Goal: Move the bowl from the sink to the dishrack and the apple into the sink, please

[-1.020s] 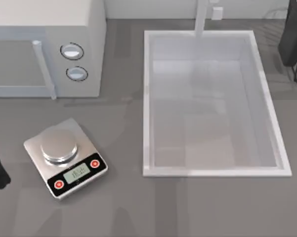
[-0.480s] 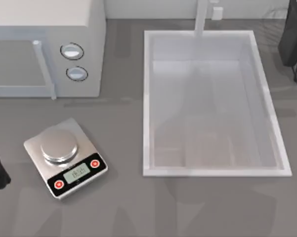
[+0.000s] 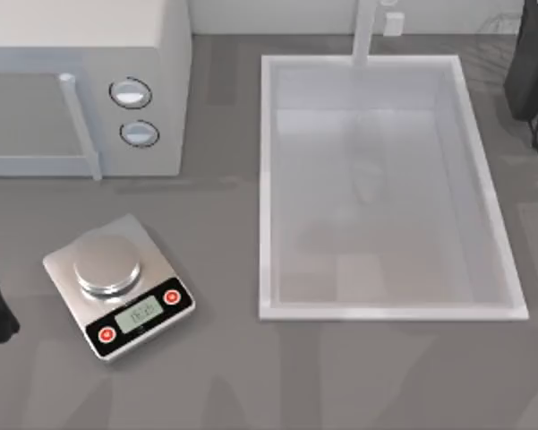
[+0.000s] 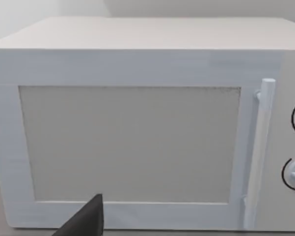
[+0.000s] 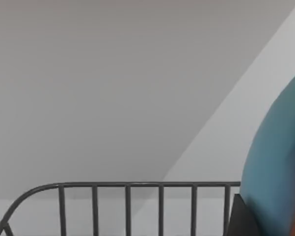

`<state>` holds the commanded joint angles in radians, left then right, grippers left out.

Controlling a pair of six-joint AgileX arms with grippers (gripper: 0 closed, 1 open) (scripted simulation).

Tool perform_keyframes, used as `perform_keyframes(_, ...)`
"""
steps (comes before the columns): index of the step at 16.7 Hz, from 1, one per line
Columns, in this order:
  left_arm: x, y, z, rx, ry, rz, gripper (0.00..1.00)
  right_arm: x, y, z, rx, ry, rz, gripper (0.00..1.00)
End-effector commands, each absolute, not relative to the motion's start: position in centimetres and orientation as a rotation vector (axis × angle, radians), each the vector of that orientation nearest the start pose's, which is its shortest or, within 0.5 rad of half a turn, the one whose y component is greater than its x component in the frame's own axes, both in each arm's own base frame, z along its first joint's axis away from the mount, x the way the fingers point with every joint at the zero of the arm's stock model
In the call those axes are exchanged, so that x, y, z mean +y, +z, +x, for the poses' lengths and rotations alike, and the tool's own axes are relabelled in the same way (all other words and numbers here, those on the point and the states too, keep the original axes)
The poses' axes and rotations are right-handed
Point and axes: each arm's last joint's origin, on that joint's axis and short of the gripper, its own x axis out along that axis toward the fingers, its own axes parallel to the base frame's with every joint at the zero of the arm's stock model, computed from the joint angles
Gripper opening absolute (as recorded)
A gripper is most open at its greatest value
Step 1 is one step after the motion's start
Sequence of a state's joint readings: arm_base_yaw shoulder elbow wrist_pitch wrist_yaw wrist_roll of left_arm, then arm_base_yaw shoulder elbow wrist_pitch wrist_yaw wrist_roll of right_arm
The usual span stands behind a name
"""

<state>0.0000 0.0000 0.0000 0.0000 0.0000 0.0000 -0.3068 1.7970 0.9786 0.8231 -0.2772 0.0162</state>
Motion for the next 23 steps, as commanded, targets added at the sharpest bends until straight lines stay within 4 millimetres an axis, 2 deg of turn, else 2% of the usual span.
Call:
perform_keyframes(3,-0.12,16.00,10.57,0.000,0.000,0.000,1.00,-10.77,21.90,37.87,0.000,-0.010,0.000,0.00)
perform_keyframes(16,-0.12,16.00,10.57,0.000,0.000,0.000,1.00,-10.77,21.90,37.87,0.000,-0.010,0.000,0.98)
perform_keyframes(23,-0.12,16.00,10.57,0.000,0.000,0.000,1.00,-10.77,21.90,37.87,0.000,-0.010,0.000,1.00)
